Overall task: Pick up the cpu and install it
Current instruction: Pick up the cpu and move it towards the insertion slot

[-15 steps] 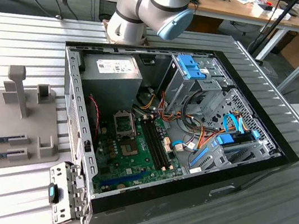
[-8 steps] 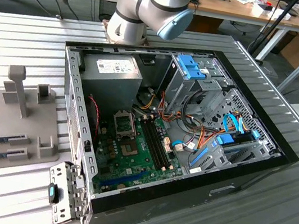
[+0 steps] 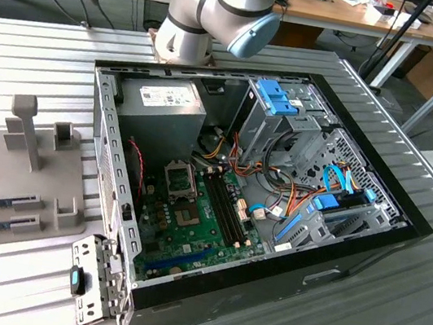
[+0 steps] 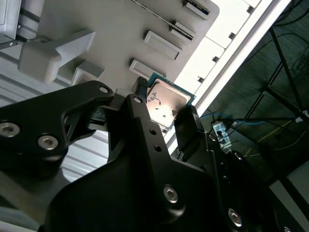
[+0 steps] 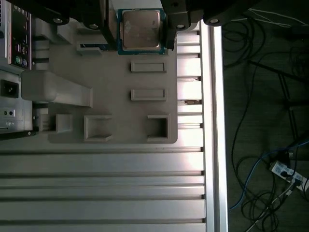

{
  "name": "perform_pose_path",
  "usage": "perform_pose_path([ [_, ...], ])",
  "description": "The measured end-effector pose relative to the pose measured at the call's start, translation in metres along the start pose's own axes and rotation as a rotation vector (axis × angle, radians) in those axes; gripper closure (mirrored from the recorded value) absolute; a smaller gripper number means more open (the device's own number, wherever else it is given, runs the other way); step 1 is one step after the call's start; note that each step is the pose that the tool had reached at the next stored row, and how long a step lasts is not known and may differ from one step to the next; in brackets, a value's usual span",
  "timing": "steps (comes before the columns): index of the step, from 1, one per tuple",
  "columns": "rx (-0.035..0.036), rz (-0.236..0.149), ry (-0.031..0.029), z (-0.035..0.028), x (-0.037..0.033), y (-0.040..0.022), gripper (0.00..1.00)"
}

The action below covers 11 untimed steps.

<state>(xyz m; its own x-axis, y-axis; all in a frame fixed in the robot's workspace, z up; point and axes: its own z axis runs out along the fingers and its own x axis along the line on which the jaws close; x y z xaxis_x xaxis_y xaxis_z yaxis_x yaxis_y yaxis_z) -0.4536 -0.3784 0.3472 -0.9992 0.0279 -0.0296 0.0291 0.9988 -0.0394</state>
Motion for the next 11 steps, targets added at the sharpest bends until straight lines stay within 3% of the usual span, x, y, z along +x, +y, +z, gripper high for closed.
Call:
perform_pose_path([
  [11, 0.0, 0.0, 0.0, -0.0055, -0.0002, -0.0002, 0.53],
])
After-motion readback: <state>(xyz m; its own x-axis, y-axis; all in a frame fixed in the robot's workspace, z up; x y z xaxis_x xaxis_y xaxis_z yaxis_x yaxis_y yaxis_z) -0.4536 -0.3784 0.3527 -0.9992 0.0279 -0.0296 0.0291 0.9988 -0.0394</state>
